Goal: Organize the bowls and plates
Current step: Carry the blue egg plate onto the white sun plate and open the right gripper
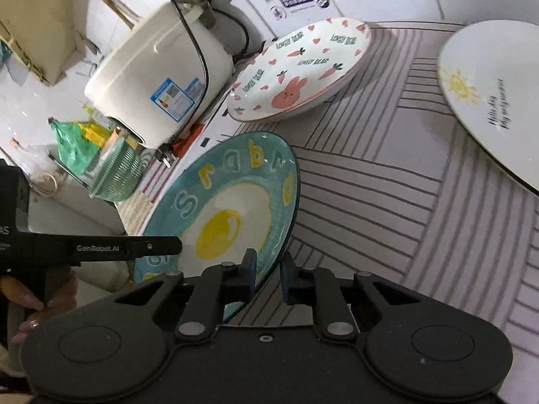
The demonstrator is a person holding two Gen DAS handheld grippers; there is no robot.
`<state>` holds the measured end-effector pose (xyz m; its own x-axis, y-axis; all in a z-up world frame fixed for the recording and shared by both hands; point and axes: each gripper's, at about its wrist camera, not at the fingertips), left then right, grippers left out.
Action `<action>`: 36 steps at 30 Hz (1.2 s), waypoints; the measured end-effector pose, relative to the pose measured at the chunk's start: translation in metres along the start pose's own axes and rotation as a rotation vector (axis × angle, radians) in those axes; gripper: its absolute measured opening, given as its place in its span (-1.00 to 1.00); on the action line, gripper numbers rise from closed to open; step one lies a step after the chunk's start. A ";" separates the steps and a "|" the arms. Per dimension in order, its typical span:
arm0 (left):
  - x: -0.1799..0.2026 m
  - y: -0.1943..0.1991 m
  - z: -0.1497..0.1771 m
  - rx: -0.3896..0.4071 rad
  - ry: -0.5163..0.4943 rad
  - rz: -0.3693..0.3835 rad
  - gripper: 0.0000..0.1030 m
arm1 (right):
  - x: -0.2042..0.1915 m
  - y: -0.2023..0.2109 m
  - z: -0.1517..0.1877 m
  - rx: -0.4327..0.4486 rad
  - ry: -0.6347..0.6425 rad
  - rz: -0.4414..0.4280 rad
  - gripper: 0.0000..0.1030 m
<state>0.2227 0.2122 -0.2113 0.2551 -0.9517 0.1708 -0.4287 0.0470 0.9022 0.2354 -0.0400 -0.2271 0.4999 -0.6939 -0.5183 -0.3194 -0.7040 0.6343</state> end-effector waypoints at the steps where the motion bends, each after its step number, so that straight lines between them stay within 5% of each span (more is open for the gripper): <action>1: 0.005 0.003 0.002 0.008 -0.013 0.002 -0.23 | 0.001 0.006 0.003 0.013 0.000 0.000 -0.62; 19: 0.159 0.026 -0.008 0.050 -0.342 0.208 -0.23 | 0.048 0.134 0.027 0.301 -0.146 0.236 -0.59; 36: 0.245 -0.038 -0.022 -0.070 -0.431 0.254 -0.24 | 0.130 0.157 0.024 0.332 -0.300 0.399 -0.59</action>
<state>0.3204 -0.0162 -0.1957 -0.2367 -0.9458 0.2224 -0.3683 0.2992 0.8803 0.2305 -0.2443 -0.2085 0.0554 -0.8928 -0.4469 -0.6945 -0.3561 0.6252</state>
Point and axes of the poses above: each gripper's, at about its wrist camera, not at the fingertips, and y roughly against the way its jaws point, x to its right, z to its underside, and after that the axes turned 13 degrees about y, right-handed
